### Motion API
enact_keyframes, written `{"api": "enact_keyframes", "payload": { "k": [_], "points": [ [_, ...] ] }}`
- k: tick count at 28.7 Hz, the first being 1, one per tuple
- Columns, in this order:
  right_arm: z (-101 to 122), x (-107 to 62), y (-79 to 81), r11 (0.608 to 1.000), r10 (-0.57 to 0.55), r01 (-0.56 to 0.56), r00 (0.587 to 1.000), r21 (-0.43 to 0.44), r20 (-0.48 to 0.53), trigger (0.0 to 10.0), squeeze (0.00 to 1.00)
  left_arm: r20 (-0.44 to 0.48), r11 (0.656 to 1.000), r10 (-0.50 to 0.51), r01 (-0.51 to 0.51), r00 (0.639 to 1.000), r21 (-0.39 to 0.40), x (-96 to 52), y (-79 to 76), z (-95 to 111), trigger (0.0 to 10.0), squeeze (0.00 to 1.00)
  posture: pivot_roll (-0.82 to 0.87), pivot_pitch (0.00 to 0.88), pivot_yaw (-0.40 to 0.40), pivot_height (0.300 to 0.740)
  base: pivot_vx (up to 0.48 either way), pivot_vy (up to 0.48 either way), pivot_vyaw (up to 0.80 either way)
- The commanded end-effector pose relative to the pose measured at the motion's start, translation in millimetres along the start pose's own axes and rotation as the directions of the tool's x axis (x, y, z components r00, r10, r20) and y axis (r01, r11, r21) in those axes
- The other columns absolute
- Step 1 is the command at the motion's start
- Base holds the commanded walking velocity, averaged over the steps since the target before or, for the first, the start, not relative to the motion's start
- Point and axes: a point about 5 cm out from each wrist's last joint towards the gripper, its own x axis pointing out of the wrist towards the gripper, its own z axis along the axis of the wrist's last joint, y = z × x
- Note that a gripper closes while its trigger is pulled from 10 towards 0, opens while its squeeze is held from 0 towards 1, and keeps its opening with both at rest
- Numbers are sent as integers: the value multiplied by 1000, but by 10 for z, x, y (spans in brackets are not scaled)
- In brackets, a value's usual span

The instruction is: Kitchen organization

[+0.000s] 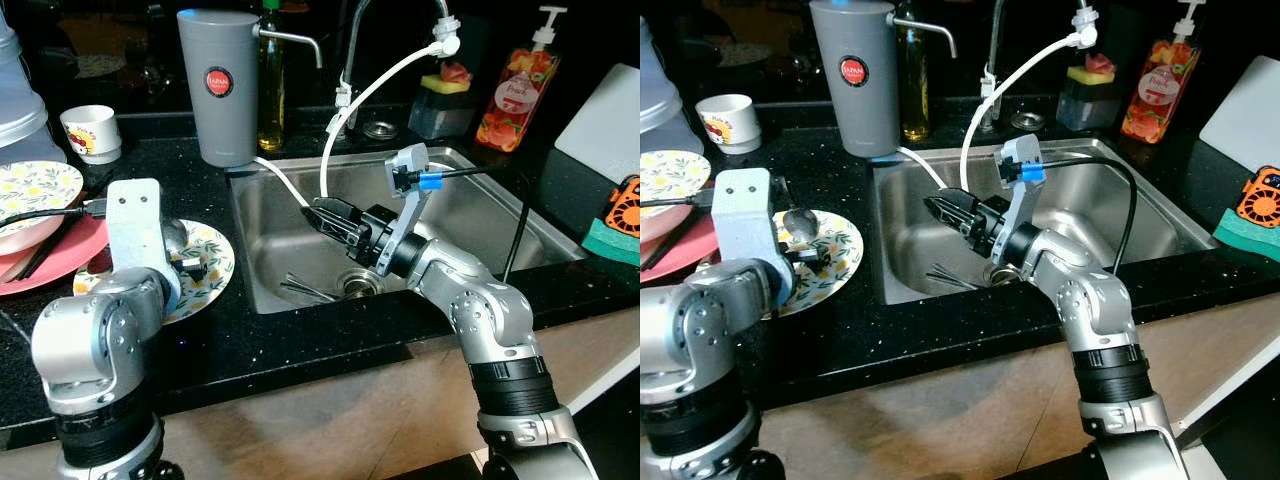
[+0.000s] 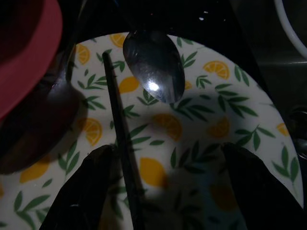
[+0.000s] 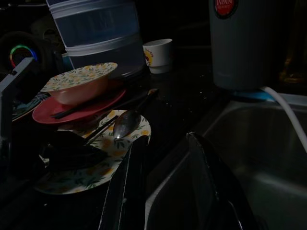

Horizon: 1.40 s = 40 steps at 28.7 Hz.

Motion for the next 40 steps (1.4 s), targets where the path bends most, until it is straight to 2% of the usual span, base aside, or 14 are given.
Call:
{"api": "enact_keyframes", "payload": {
  "k": [1,3,4,5,6,19,31,34,35,38,40],
  "points": [
    [34,-10,19,1000,18,-18,1000,-5,-1,10000,0,-129,1000,12,-11,992,10,83,57,-211,10000,0,22,86,-25,740,0,0,0],
    [35,-10,20,1000,20,-20,1000,-6,-2,10000,0,-129,1000,5,-4,992,11,82,58,-211,10000,0,22,88,-28,740,0,0,0],
    [37,-10,21,1000,23,-23,1000,-6,-2,10000,0,-127,1000,4,-3,992,10,81,62,-205,6549,0,22,88,-28,740,0,0,0],
    [37,-10,21,1000,23,-23,1000,-6,-2,10000,0,-127,1000,4,-3,992,10,81,62,-205,6549,0,22,88,-28,740,0,0,0],
    [39,-9,22,1000,26,-26,1000,-8,-3,10000,0,-121,1000,-1,2,993,5,76,72,-189,0,0,22,88,-28,740,0,0,0],
    [43,-14,17,999,33,-33,999,-3,-3,10000,0,-85,1000,-3,3,996,-6,50,122,-95,0,0,22,92,-29,740,0,0,0],
    [48,-9,10,999,40,-40,999,10,6,10000,0,-28,998,60,-60,998,-5,7,195,61,0,0,24,94,-29,740,0,0,0],
    [58,-10,8,999,41,-41,999,12,10,10000,0,31,995,98,-98,995,-18,-49,219,210,0,0,24,94,-28,740,0,0,0],
    [69,-11,6,999,42,-42,999,15,14,10000,0,87,993,115,-112,990,-36,-80,227,313,0,0,24,97,-29,740,0,0,0],
    [76,-11,3,999,43,-43,999,17,17,10000,0,136,991,127,-120,983,-54,-102,230,394,0,0,24,98,-29,740,0,0,0],
    [87,-10,-3,999,42,-42,999,19,20,10000,0,212,991,126,-115,969,-65,-135,219,520,0,0,26,100,-31,740,0,0,0]
  ]
}}
